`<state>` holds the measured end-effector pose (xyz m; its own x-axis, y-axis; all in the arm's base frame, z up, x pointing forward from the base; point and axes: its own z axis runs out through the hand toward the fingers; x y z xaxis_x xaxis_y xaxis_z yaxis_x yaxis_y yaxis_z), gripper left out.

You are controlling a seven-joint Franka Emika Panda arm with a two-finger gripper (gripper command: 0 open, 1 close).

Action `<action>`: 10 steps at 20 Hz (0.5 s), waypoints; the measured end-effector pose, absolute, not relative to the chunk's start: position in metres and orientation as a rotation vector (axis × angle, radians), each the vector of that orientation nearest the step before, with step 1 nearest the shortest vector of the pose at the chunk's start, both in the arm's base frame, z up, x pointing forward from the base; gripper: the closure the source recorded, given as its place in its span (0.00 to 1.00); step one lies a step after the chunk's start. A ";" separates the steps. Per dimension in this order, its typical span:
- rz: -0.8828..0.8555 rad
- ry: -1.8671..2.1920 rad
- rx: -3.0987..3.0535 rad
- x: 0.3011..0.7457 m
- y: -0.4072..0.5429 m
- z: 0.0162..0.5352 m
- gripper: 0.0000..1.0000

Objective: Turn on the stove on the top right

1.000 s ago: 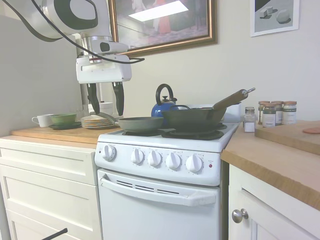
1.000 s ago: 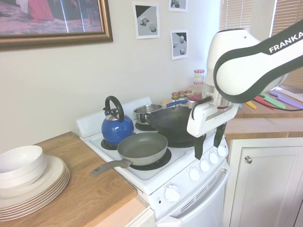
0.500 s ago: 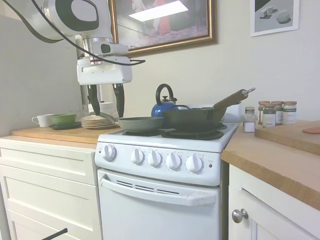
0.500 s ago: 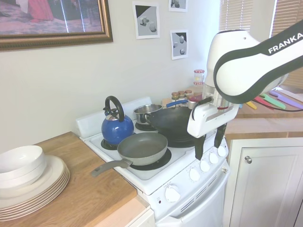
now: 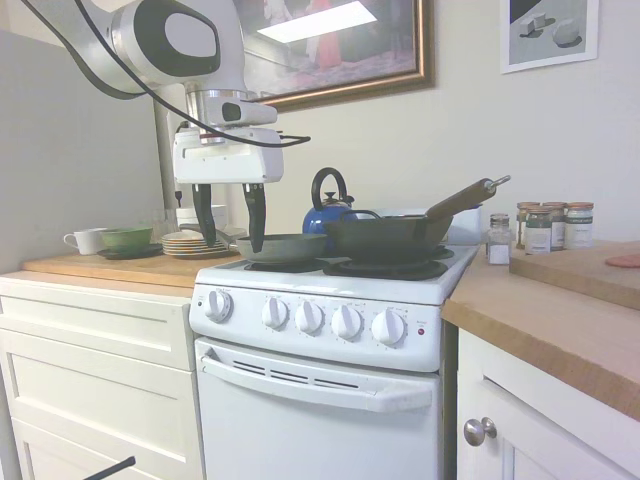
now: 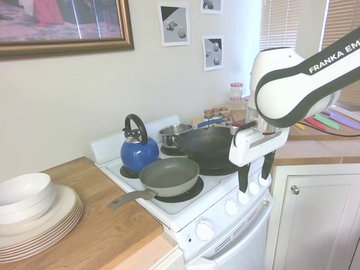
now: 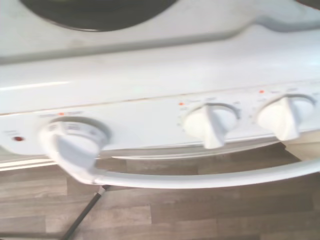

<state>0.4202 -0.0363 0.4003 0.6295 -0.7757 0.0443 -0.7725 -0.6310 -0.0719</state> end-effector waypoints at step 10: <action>-0.060 1.370 -2.774 0.428 -0.084 0.362 0.00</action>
<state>0.4279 -0.0840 0.3620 0.6075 -0.7942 0.0139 -0.7924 -0.6071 -0.0595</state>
